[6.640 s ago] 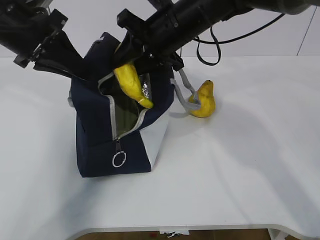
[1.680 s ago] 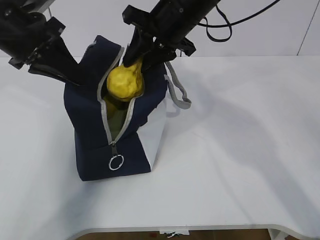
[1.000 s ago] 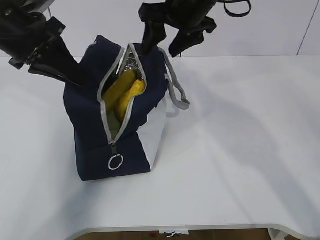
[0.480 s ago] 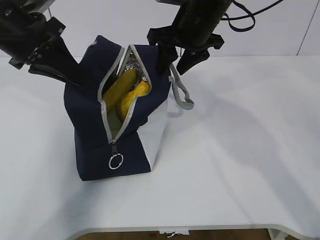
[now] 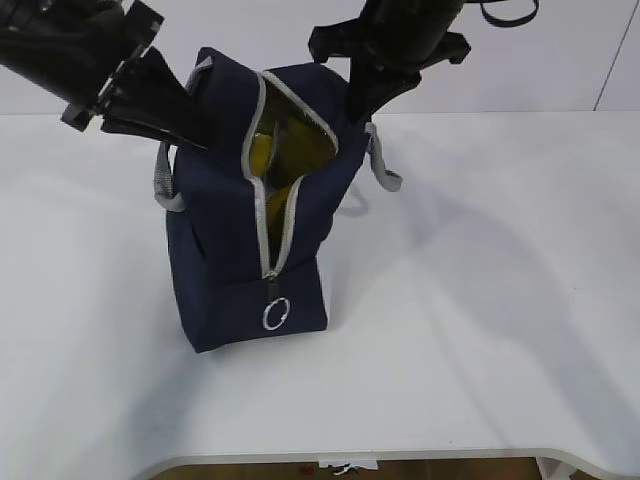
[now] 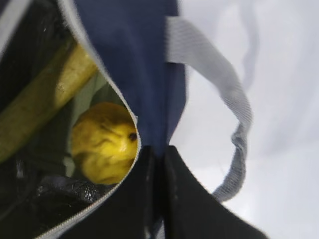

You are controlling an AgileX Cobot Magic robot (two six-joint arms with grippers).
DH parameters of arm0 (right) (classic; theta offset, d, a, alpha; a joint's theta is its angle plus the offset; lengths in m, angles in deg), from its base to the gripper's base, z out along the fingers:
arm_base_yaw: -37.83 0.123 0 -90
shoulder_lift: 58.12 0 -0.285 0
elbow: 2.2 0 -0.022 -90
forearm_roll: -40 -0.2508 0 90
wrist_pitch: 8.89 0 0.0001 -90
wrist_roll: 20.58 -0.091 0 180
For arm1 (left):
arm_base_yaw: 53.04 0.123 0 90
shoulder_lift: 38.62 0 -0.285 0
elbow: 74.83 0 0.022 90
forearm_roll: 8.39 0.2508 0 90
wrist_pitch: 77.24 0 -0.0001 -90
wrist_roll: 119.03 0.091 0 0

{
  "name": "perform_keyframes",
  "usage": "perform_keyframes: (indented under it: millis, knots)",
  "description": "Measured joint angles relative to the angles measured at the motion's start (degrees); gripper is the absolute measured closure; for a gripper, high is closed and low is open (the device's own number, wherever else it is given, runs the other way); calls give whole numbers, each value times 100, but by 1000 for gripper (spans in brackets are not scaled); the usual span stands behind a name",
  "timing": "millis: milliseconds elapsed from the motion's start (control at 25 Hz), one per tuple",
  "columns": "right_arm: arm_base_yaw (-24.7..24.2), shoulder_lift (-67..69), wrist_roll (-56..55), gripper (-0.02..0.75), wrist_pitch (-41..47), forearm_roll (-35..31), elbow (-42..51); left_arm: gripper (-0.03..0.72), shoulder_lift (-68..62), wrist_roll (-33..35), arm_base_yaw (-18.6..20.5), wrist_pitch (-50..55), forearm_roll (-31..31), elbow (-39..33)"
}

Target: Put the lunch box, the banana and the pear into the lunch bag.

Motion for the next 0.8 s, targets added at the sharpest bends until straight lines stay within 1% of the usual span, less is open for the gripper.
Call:
perform_keyframes:
  millis: [80, 160, 400, 680, 800]
  knots:
    - [0, -144, 0, 733, 13, 135, 10, 673, 0, 0, 0, 0, -78, 0]
    - [0, -272, 0, 733, 26, 203, 26, 673, -11, 0, -288, -347, -234, 0]
    - [-10, -499, -108, 734, 34, 543, 379, 673, -75, 0, -582, -779, -317, 0]
    - [-10, -499, -125, 734, 34, 546, 404, 671, -85, 0, -605, -853, -330, 0]
    - [-10, -499, -139, 734, 34, 442, 404, 659, -85, 0, -605, -862, -330, 0]
